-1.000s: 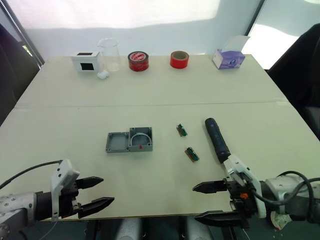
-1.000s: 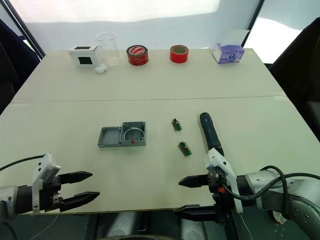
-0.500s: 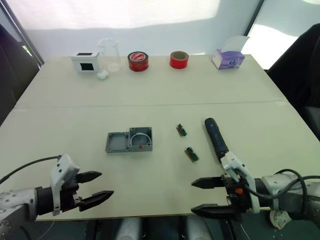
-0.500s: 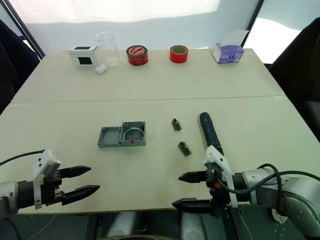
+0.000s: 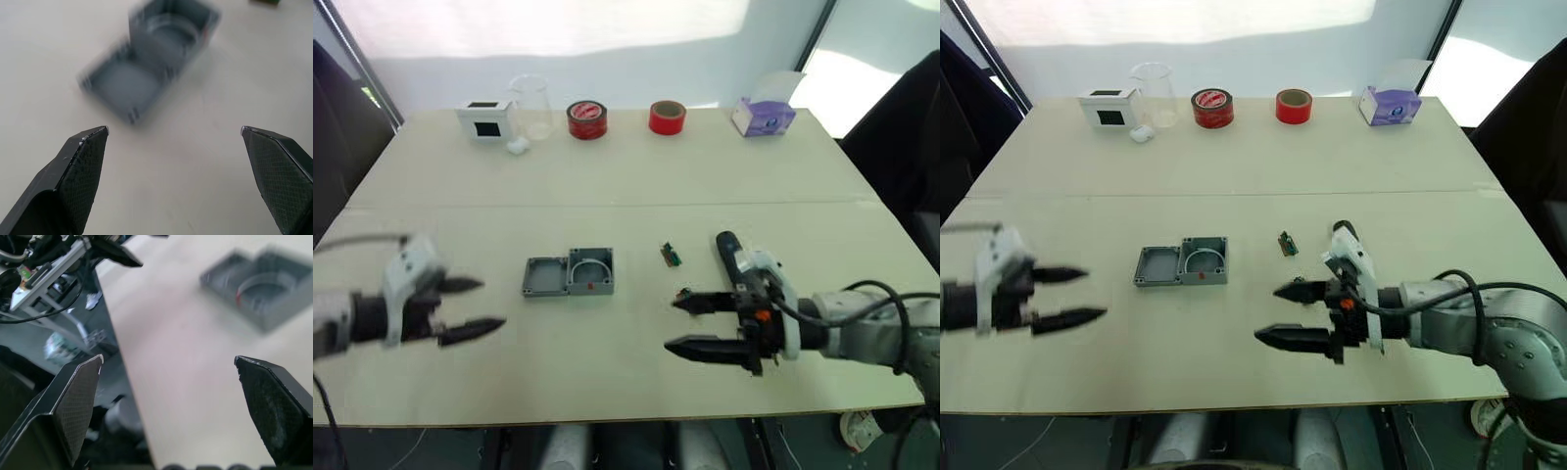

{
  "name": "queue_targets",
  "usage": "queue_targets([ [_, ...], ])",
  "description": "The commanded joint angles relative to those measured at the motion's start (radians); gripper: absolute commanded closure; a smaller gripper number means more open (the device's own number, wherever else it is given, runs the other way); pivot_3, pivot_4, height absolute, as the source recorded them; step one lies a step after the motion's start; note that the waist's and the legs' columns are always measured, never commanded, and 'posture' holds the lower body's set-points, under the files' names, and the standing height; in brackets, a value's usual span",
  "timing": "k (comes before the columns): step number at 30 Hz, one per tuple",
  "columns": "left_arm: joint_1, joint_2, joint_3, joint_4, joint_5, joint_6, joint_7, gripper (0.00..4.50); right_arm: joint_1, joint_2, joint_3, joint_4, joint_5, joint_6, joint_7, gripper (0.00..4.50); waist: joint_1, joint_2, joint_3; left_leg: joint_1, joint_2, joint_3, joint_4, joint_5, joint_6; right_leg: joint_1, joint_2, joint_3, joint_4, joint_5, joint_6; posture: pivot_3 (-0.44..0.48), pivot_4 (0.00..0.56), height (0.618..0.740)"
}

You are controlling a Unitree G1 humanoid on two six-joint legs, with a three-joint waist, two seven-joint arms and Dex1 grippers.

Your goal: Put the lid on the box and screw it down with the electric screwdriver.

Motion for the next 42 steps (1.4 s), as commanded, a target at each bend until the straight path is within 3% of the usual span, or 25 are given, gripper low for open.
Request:
queue_targets([
  [1,-0.216,0.014,-0.277,0.056,0.176,-0.106,-0.092,0.04,-0.041,0.026,0.039,-0.043,-0.035,-0.023,-0.022,0.0,-0.008,0.003,-0.001,0.0,-0.002,0.002,-0.001,0.0,0.001,0.002,-0.001,0.001,0.002,0.0,0.0,0.0,0.15,0.74],
  [3,-0.304,-0.002,-0.393,0.086,0.264,-0.154,-0.136,0.04,-0.049,0.032,0.062,-0.041,-0.073,-0.021,-0.039,0.0,-0.016,0.004,-0.001,0.0,-0.003,0.004,-0.001,-0.001,0.002,0.001,-0.002,0.002,0.005,0.002,0.004,0.0,0.15,0.74],
  [7,-0.537,-0.143,-0.621,0.143,0.352,-0.095,-0.215,0.04,-0.026,0.046,0.115,-0.063,-0.192,-0.045,-0.05,0.0,-0.012,0.0,0.001,-0.003,-0.002,0.005,0.0,-0.001,0.003,-0.002,0.001,0.001,0.005,0.002,0.006,0.0,0.15,0.74],
  [10,-0.604,-0.189,-0.734,0.157,0.412,-0.043,-0.26,0.04,0.025,0.068,0.144,-0.095,-0.254,-0.065,-0.067,0.0,-0.011,0.0,0.001,-0.004,-0.001,0.004,0.002,-0.001,0.003,-0.002,0.002,0.001,0.006,0.001,0.007,0.0,0.15,0.74],
  [19,-0.656,-0.309,-0.868,0.28,0.572,-0.104,-0.285,0.04,0.125,0.138,0.146,-0.143,-0.321,-0.092,-0.129,0.0,-0.013,0.0,0.001,-0.004,-0.001,0.002,0.003,-0.001,0.003,-0.002,0.002,0.002,0.008,0.001,0.017,0.0,0.15,0.74],
  [23,-0.666,-0.361,-0.879,0.329,0.612,-0.131,-0.293,1.1,0.13,0.151,0.141,-0.146,-0.329,-0.091,-0.147,0.0,-0.009,0.0,0.001,-0.004,-0.001,0.002,0.003,-0.001,0.003,-0.002,0.002,0.002,0.008,0.001,0.017,0.0,0.15,0.74],
  [28,-0.67,-0.407,-0.889,0.361,0.649,-0.161,-0.301,3.13,0.14,0.157,0.122,-0.14,-0.329,-0.089,-0.157,0.0,-0.011,0.0,0.001,-0.004,-0.002,0.002,0.003,-0.001,0.003,-0.001,0.001,0.001,0.008,0.001,0.017,0.0,0.15,0.74],
  [32,-0.665,-0.415,-0.893,0.366,0.678,-0.185,-0.315,4.46,0.138,0.16,0.118,-0.141,-0.322,-0.084,-0.166,0.0,-0.012,0.0,0.001,-0.004,-0.001,0.002,0.003,-0.001,0.003,-0.002,0.002,0.002,0.009,0.001,0.017,0.0,0.15,0.74],
  [38,-0.667,-0.427,-0.877,0.365,0.665,-0.196,-0.362,4.46,0.135,0.16,0.119,-0.135,-0.32,-0.077,-0.174,0.0,-0.01,0.0,0.001,-0.003,-0.001,0.001,0.004,-0.001,0.003,-0.001,0.001,0.001,0.009,0.001,0.017,0.0,0.15,0.74],
  [42,-0.692,-0.434,-0.856,0.427,0.674,-0.359,-0.404,4.46,0.14,0.156,0.119,-0.134,-0.314,-0.068,-0.173,0.0,-0.011,0.0,0.001,-0.003,-0.001,0.001,0.004,-0.001,0.003,-0.002,0.002,0.001,0.009,0.001,0.017,0.0,0.15,0.74],
])
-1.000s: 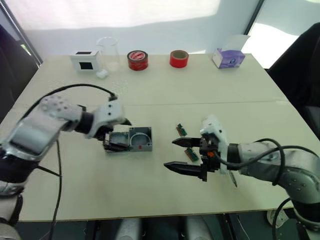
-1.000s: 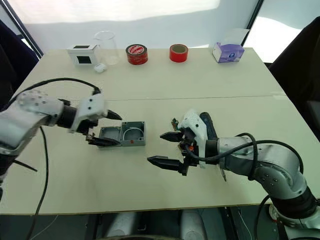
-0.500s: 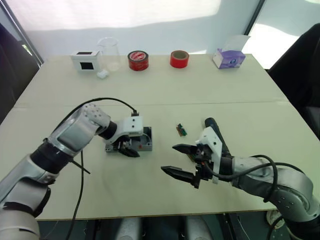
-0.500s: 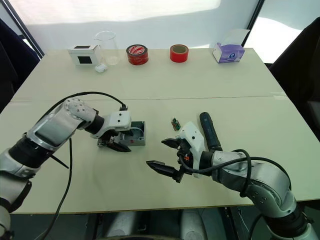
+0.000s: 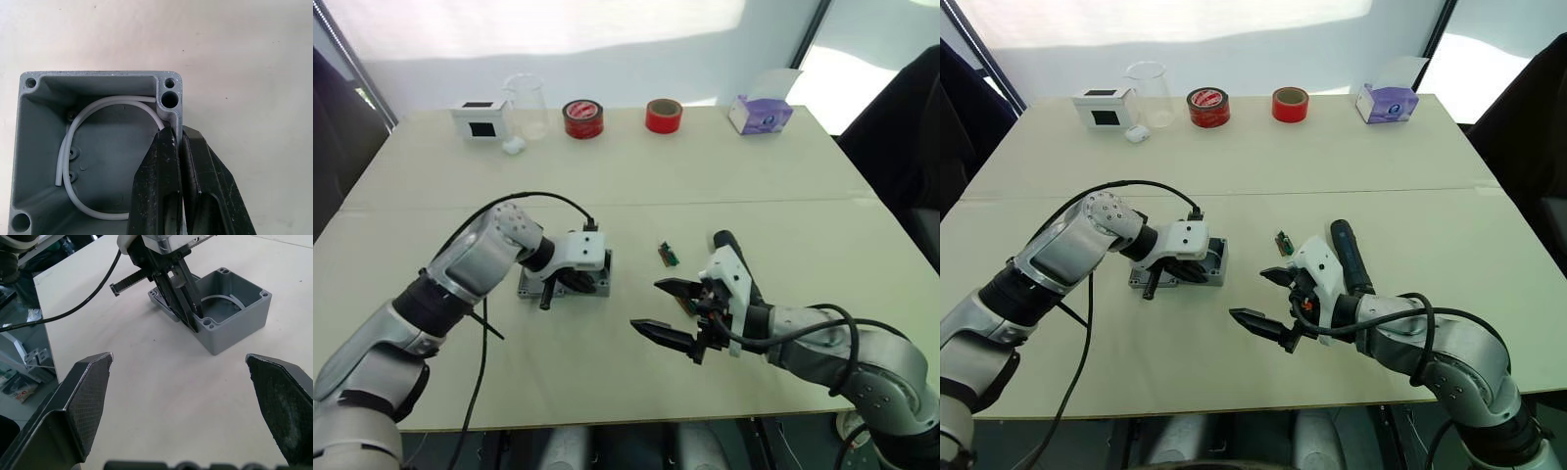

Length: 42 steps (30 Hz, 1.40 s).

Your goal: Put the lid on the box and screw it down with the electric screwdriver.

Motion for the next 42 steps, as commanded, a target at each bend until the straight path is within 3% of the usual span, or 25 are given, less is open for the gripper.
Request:
queue_targets([
  [1,-0.046,-0.018,0.045,0.067,-0.013,-0.198,-0.065,4.46,0.003,-0.004,-0.027,-0.029,0.025,0.006,0.005,0.0,0.001,0.0,0.0,0.0,0.0,0.0,0.0,0.0,0.0,0.0,0.0,0.0,0.0,0.0,0.0,0.0,0.15,0.74],
  [6,-0.161,-0.047,0.011,0.235,-0.039,-0.488,-0.218,4.46,0.021,-0.031,-0.058,-0.052,0.072,0.021,0.015,0.0,0.002,0.0,0.0,-0.001,0.0,-0.001,0.002,0.0,0.0,0.0,0.0,-0.001,0.0,0.0,0.0,0.0,0.15,0.74],
  [13,-0.281,-0.075,-0.205,0.396,-0.142,-0.678,-0.222,4.46,0.056,-0.022,-0.081,-0.088,0.102,0.023,-0.063,0.0,0.001,0.0,0.0,-0.004,0.0,-0.001,0.008,-0.003,0.004,0.0,0.0,-0.001,0.001,0.0,0.0,0.0,0.15,0.74],
  [21,-0.328,-0.111,-0.32,0.54,-0.168,-0.816,-0.222,4.46,0.077,-0.024,-0.1,-0.117,0.158,0.02,-0.158,0.0,0.0,0.0,0.0,-0.01,0.0,-0.003,0.014,-0.003,0.006,-0.001,-0.001,-0.002,0.002,0.001,0.002,0.0,0.15,0.74],
  [24,-0.345,-0.099,-0.366,0.56,-0.172,-0.852,-0.222,3.77,0.071,-0.028,-0.098,-0.122,0.18,0.021,-0.181,0.0,0.0,0.0,0.0,-0.01,0.0,-0.003,0.014,-0.003,0.006,-0.001,-0.001,-0.002,0.002,0.001,0.002,0.0,0.15,0.74],
  [27,-0.357,-0.105,-0.341,0.568,-0.191,-0.817,-0.222,2.68,0.051,-0.035,-0.089,-0.12,0.201,0.025,-0.194,0.0,0.0,0.0,0.0,-0.01,0.0,-0.003,0.014,-0.003,0.006,-0.001,0.0,-0.002,0.002,0.001,0.002,0.0,0.15,0.74],
  [30,-0.377,-0.082,-0.293,0.544,-0.234,-0.752,-0.222,2.49,0.019,-0.051,-0.08,-0.111,0.223,0.031,-0.182,0.0,0.0,0.0,0.0,-0.01,0.0,-0.004,0.014,-0.003,0.006,-0.001,0.0,-0.002,0.002,0.001,0.002,0.0,0.15,0.74],
  [33,-0.378,0.089,-0.063,0.453,-0.321,-0.382,-0.178,2.49,-0.14,-0.095,-0.059,-0.076,0.243,0.041,-0.051,0.0,-0.015,0.0,0.002,-0.01,0.0,-0.004,0.014,-0.003,0.006,-0.002,0.0,-0.002,0.002,0.001,0.002,0.0,0.15,0.74],
  [34,-0.364,0.131,-0.017,0.419,-0.316,-0.296,-0.148,2.49,-0.178,-0.104,-0.048,-0.068,0.233,0.04,-0.022,0.0,-0.031,0.0,0.002,-0.014,0.0,-0.002,0.015,-0.003,0.006,-0.008,0.0,-0.001,0.003,0.003,0.005,0.0,0.15,0.74],
  [35,-0.335,0.156,0.005,0.397,-0.246,-0.227,-0.038,2.49,-0.231,-0.109,-0.009,-0.05,0.169,0.032,0.014,0.0,-0.034,0.0,0.002,-0.014,0.0,-0.002,0.015,-0.003,0.006,-0.01,0.0,0.0,0.008,0.003,0.005,0.0,0.15,0.74],
  [36,-0.309,0.17,0.022,0.369,-0.193,-0.175,0.041,2.49,-0.264,-0.113,0.017,-0.04,0.124,0.026,0.038,0.0,-0.035,0.002,0.002,-0.014,0.001,-0.002,0.015,-0.003,0.006,-0.01,0.001,0.0,0.01,0.002,0.006,0.0,0.15,0.74],
  [38,-0.264,0.182,0.098,0.291,-0.147,0.246,0.258,2.49,-0.352,-0.115,0.13,-0.012,-0.028,-0.011,0.119,0.0,-0.029,0.003,0.001,-0.012,0.0,-0.003,0.014,-0.004,0.007,-0.01,0.001,0.001,0.013,-0.002,0.009,0.0,0.15,0.74],
  [42,-0.165,0.204,0.256,0.08,-0.193,0.734,0.398,2.49,-0.402,-0.101,0.241,0.011,-0.186,-0.067,0.205,0.0,-0.021,0.001,0.002,-0.014,0.0,-0.005,0.015,-0.004,0.007,-0.011,0.001,0.0,0.015,-0.003,0.01,0.0,0.15,0.74],
])
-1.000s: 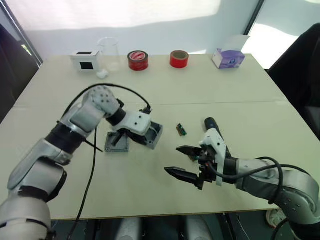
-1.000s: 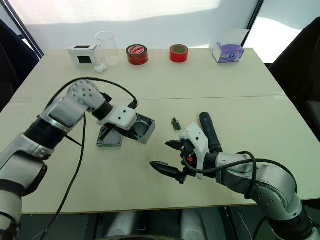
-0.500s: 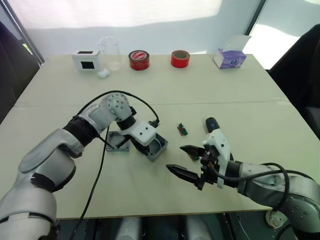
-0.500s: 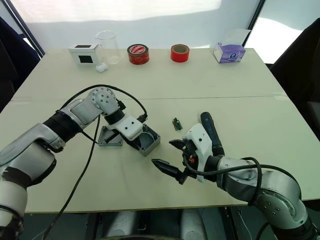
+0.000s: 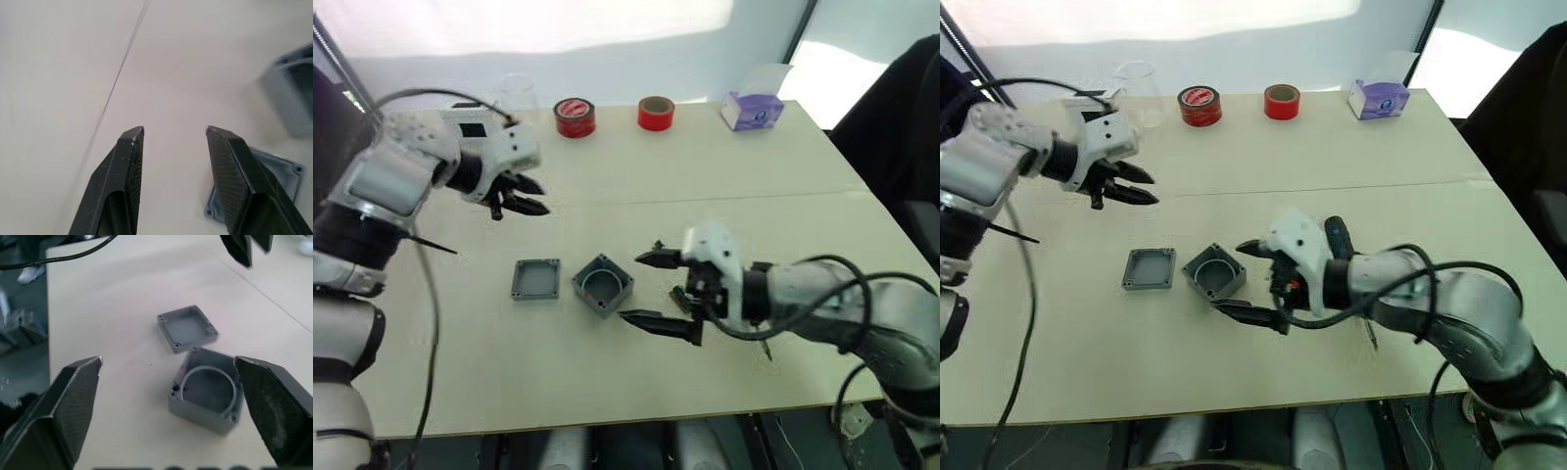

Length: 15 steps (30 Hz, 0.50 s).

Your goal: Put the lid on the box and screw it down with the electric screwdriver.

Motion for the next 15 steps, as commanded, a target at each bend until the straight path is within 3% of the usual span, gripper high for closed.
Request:
queue_targets([
  [1,0.063,0.012,0.198,-0.216,-0.034,0.486,0.144,2.49,-0.034,0.022,0.09,0.009,-0.15,-0.07,0.083,0.0,-0.002,-0.002,0.001,-0.001,0.0,0.0,0.0,0.0,0.0,0.0,-0.001,0.0,0.0,0.0,0.0,0.0,0.15,0.74],
  [4,0.135,0.011,0.306,-0.324,-0.051,0.68,0.234,2.49,-0.041,0.051,0.13,0.022,-0.22,-0.104,0.128,0.0,-0.005,-0.006,0.003,-0.002,-0.001,0.001,0.001,0.001,-0.001,-0.002,-0.002,0.001,0.0,0.0,0.0,0.0,0.15,0.74],
  [12,0.211,-0.088,0.478,-0.25,-0.281,0.685,0.474,2.49,-0.019,0.12,0.186,0.083,-0.359,-0.159,0.188,0.0,0.004,-0.006,0.003,-0.001,-0.002,0.0,0.0,0.004,-0.007,-0.002,-0.003,0.0,0.001,0.001,-0.001,0.0,0.15,0.74],
  [15,0.199,-0.095,0.455,-0.205,-0.414,0.685,0.567,2.49,0.009,0.122,0.191,0.1,-0.413,-0.163,0.187,0.0,0.003,-0.007,0.002,-0.001,-0.002,0.0,0.0,0.005,-0.01,-0.003,-0.003,0.001,0.001,0.001,-0.001,0.0,0.15,0.74],
])
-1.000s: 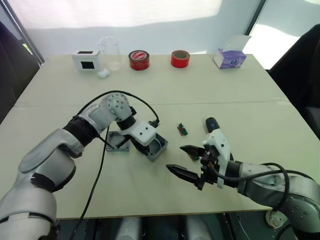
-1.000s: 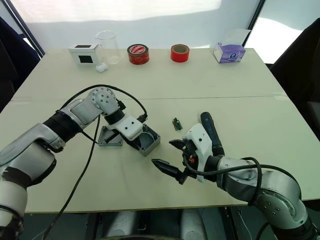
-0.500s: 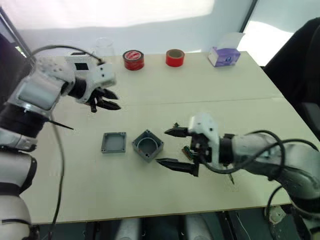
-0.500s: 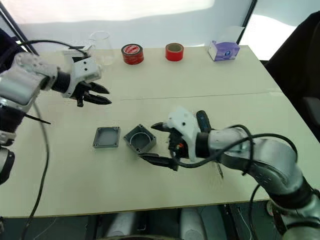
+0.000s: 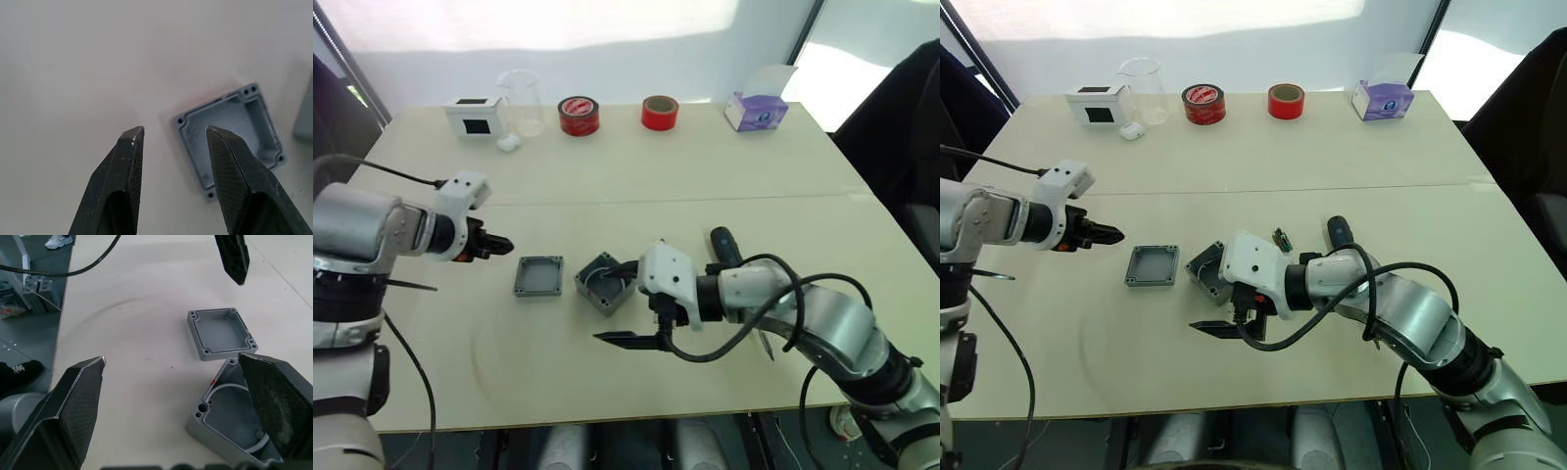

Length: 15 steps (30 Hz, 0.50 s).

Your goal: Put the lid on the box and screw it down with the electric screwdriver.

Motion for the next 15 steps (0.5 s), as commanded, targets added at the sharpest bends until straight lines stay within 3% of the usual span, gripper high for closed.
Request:
queue_targets([
  [1,-0.025,0.017,-0.003,0.034,-0.15,0.008,0.113,2.49,0.022,0.009,-0.006,-0.002,-0.053,-0.011,0.004,0.0,-0.003,0.0,0.0,0.0,0.0,0.0,0.0,0.0,-0.001,0.0,0.0,0.0,0.0,0.0,0.0,0.0,0.15,0.74],
  [8,-0.054,0.014,-0.062,0.159,-0.327,0.008,0.342,2.49,0.036,0.06,-0.05,-0.038,-0.059,0.061,-0.043,0.0,-0.007,0.0,0.0,0.0,0.0,0.0,-0.001,0.002,-0.004,-0.002,0.0,0.001,0.001,0.0,0.0,0.0,0.15,0.74],
  [15,-0.069,0.0,-0.121,0.241,-0.466,0.008,0.482,2.49,0.074,0.059,-0.083,-0.082,-0.061,0.117,-0.068,0.0,-0.002,0.0,0.0,0.0,-0.002,0.0,-0.001,0.002,-0.005,-0.001,-0.001,0.001,0.001,0.0,0.0,0.0,0.15,0.74],
])
